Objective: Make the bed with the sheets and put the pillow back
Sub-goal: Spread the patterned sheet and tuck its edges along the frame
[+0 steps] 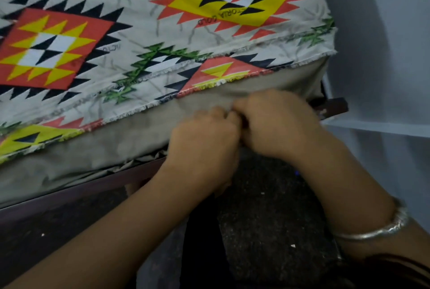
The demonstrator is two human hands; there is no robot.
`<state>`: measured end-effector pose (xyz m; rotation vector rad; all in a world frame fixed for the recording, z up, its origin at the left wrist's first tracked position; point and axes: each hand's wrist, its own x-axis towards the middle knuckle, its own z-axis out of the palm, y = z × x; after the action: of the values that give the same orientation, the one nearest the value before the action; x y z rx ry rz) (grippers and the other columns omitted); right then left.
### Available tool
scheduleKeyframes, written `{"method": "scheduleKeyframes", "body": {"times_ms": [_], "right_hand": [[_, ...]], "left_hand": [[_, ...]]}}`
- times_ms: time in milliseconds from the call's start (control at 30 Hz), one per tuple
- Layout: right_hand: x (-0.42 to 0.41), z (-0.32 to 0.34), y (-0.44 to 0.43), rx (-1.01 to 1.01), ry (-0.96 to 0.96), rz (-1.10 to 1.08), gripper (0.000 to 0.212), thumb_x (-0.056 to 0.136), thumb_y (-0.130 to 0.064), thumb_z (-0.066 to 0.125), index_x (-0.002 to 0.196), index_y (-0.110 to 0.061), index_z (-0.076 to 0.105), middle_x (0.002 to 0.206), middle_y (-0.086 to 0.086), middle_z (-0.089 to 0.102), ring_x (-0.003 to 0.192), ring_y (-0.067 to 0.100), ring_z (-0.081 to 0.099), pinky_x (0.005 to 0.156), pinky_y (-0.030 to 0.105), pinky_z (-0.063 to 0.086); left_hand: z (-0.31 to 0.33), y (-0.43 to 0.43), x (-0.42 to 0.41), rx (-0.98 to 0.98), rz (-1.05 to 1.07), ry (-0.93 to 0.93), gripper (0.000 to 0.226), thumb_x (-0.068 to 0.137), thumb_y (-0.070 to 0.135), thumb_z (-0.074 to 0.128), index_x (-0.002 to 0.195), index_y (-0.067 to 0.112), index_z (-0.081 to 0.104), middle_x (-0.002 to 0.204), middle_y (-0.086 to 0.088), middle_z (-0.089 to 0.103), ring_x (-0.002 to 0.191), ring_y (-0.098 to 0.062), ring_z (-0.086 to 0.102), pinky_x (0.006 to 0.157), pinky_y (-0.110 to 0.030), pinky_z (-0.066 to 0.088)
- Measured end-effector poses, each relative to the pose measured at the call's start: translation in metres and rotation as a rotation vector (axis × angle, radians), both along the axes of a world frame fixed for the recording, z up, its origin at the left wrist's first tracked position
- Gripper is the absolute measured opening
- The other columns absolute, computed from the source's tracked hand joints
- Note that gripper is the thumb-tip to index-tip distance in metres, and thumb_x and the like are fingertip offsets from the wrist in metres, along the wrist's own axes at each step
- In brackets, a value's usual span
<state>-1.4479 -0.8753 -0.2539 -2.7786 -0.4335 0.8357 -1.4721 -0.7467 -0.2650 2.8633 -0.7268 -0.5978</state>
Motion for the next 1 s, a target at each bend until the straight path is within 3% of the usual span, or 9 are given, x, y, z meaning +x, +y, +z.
{"method": "scheduleKeyframes", "body": {"times_ms": [67,200,400,567,700,767,833,900,1000], "right_hand": [[-0.015,-0.008,0.028,0.129,0.109,0.009,0.023,0.085,-0.035,0.052,0.106,-0.026,0.058,0.107,0.004,0.063,0.1,0.028,0.059,0.074,0.033,0.044],[-0.035,-0.021,0.057,-0.018,0.172,0.076,0.04,0.086,-0.045,0.051,0.119,-0.022,0.051,0.114,0.004,0.058,0.106,0.026,0.055,0.081,0.035,0.039],[-0.024,-0.018,0.075,-0.157,0.314,-0.032,0.048,0.079,-0.055,0.056,0.116,-0.024,0.055,0.119,0.007,0.058,0.109,0.028,0.054,0.087,0.037,0.042],[-0.027,-0.019,0.098,-0.443,0.406,0.007,0.047,0.081,-0.049,0.052,0.123,-0.028,0.052,0.135,0.006,0.038,0.129,0.029,0.026,0.102,0.048,0.024],[-0.03,-0.012,0.117,-0.561,0.344,-0.075,0.049,0.086,-0.05,0.049,0.126,-0.021,0.052,0.138,0.013,0.032,0.128,0.033,0.024,0.102,0.045,0.025],[-0.036,-0.005,0.132,-0.499,0.206,-0.024,0.042,0.09,-0.044,0.049,0.123,-0.019,0.055,0.133,0.013,0.042,0.124,0.032,0.034,0.099,0.043,0.03],[-0.045,-0.002,0.154,-0.268,0.097,0.061,0.037,0.09,-0.043,0.05,0.116,-0.018,0.058,0.124,0.011,0.055,0.116,0.031,0.048,0.092,0.039,0.038],[-0.056,-0.004,0.179,-0.052,0.17,0.094,0.038,0.088,-0.045,0.048,0.117,-0.02,0.055,0.123,0.008,0.059,0.113,0.029,0.053,0.088,0.038,0.041],[-0.064,-0.015,0.204,-0.071,0.304,0.138,0.044,0.084,-0.053,0.046,0.116,-0.023,0.053,0.124,0.003,0.059,0.113,0.025,0.054,0.089,0.038,0.036]], "left_hand": [[-0.011,0.028,-0.013,0.083,0.031,0.156,0.043,0.085,0.043,0.051,0.118,0.016,0.046,0.109,-0.007,0.056,0.095,-0.03,0.059,0.065,-0.033,0.038],[-0.031,0.065,-0.032,-0.057,0.011,0.359,0.066,0.078,0.043,0.042,0.135,0.01,0.037,0.124,-0.01,0.051,0.107,-0.029,0.053,0.089,-0.037,0.044],[-0.041,0.082,-0.012,-0.24,0.08,0.553,0.047,0.071,0.046,0.062,0.106,0.016,0.058,0.106,-0.008,0.065,0.096,-0.027,0.061,0.074,-0.029,0.044],[-0.042,0.081,-0.012,-0.132,-0.004,0.608,0.056,0.074,0.039,0.07,0.12,0.015,0.05,0.117,-0.01,0.062,0.104,-0.029,0.059,0.083,-0.035,0.048],[-0.025,0.106,-0.019,-0.115,-0.034,0.476,0.039,0.084,0.032,0.059,0.117,0.015,0.049,0.116,-0.01,0.061,0.105,-0.03,0.058,0.078,-0.035,0.045],[-0.011,0.125,-0.031,-0.029,-0.005,0.304,0.031,0.087,0.033,0.053,0.113,0.017,0.051,0.116,-0.009,0.057,0.106,-0.031,0.056,0.078,-0.037,0.045],[-0.001,0.149,-0.039,0.085,0.089,0.257,0.032,0.087,0.037,0.053,0.112,0.016,0.055,0.115,-0.01,0.056,0.105,-0.032,0.056,0.079,-0.037,0.046],[0.002,0.172,-0.043,0.157,0.149,0.38,0.038,0.083,0.035,0.056,0.115,0.014,0.055,0.115,-0.012,0.057,0.105,-0.032,0.058,0.082,-0.038,0.047],[-0.003,0.194,-0.05,0.144,0.144,0.539,0.045,0.08,0.033,0.059,0.118,0.011,0.049,0.118,-0.013,0.057,0.107,-0.031,0.057,0.083,-0.037,0.045]]}}
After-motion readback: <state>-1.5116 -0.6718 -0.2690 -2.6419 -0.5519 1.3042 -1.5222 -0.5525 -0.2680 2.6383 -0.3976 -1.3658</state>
